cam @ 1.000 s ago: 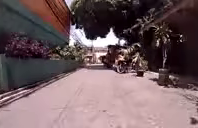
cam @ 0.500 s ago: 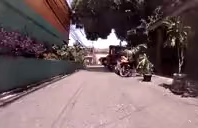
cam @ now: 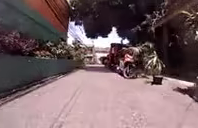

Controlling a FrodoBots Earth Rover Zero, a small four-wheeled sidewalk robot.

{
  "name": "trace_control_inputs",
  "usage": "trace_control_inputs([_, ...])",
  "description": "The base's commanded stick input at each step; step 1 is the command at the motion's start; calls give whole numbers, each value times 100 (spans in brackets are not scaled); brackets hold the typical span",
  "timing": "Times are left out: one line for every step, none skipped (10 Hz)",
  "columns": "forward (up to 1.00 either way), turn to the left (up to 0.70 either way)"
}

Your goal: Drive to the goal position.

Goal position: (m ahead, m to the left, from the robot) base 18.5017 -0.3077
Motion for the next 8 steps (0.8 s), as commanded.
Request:
trace_control_inputs([100, 0])
trace_control_inputs([100, 0])
trace_control_inputs([100, 0])
trace_control_inputs([100, 0])
trace_control_inputs([100, 0])
trace_control_inputs([100, 0])
trace_control_inputs([100, 0])
trace_control_inputs([100, 0])
